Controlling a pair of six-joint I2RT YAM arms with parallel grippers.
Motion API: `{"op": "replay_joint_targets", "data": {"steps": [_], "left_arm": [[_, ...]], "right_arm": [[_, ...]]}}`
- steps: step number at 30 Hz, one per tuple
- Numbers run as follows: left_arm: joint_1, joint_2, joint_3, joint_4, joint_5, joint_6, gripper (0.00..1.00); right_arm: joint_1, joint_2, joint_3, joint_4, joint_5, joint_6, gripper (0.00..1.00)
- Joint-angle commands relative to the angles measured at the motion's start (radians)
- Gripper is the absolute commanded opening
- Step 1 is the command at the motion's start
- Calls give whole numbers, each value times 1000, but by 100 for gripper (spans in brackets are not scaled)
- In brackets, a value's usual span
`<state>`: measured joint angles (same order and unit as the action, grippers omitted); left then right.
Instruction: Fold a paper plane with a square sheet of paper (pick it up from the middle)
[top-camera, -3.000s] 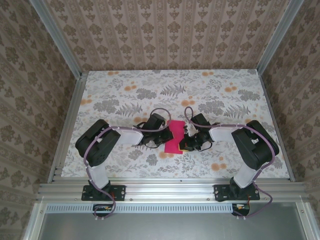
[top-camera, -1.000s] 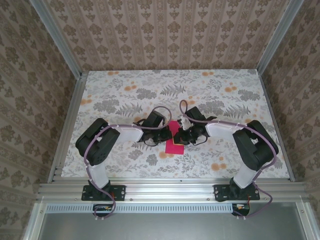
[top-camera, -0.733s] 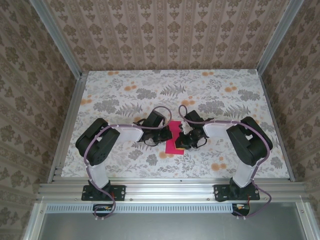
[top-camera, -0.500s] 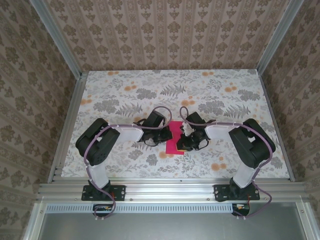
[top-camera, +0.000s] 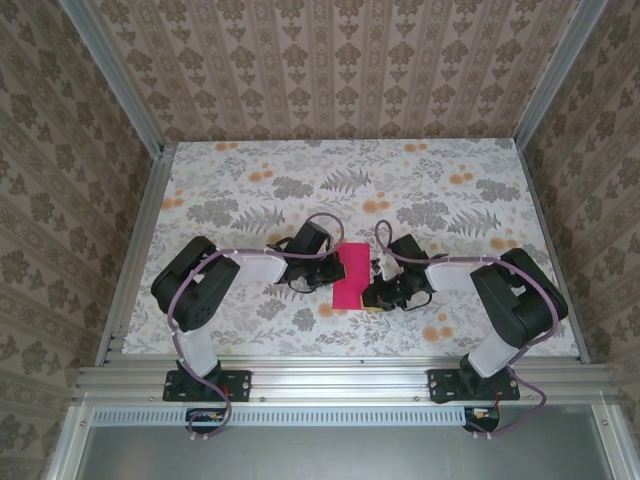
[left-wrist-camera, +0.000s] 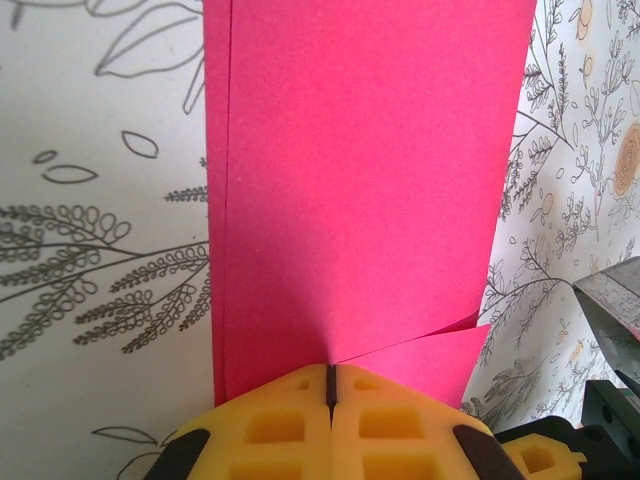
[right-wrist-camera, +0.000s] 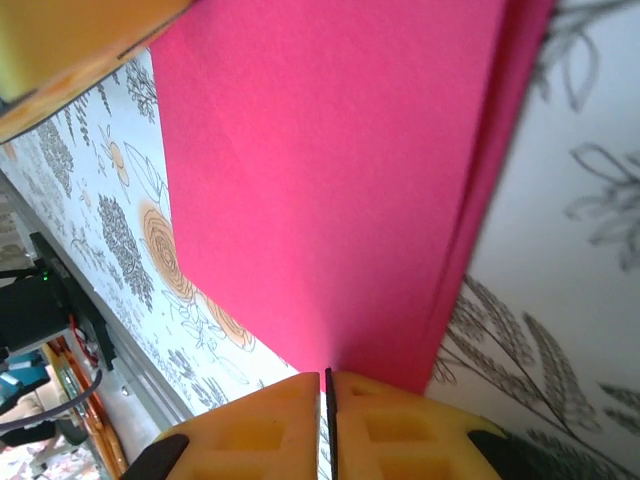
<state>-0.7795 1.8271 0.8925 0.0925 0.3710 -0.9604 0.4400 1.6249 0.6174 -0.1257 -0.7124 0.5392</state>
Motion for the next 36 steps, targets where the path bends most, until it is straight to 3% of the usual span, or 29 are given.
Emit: {"op": "replay_joint_targets", "data": {"steps": [1, 5, 9, 15, 21, 36], "left_arm": [[3, 35, 4, -91, -42, 23, 3], [4, 36, 13, -90, -35, 26, 3], [2, 28, 27, -101, -30, 41, 4], [-1, 13, 42, -105, -22, 51, 5], [-3, -22, 60, -107, -12, 64, 7], [-4, -15, 77, -146, -15, 89, 7]], "right_arm": [[-29, 1, -68, -78, -4, 31, 14], [-43, -18, -62, -104, 7, 20, 15], [-44, -94, 6, -169, 94, 14, 17], [-43, -118, 104, -181, 257, 13, 38], [-42, -44, 158, -123, 224, 35, 44], [-36, 74, 188, -49, 161, 64, 42]]}}
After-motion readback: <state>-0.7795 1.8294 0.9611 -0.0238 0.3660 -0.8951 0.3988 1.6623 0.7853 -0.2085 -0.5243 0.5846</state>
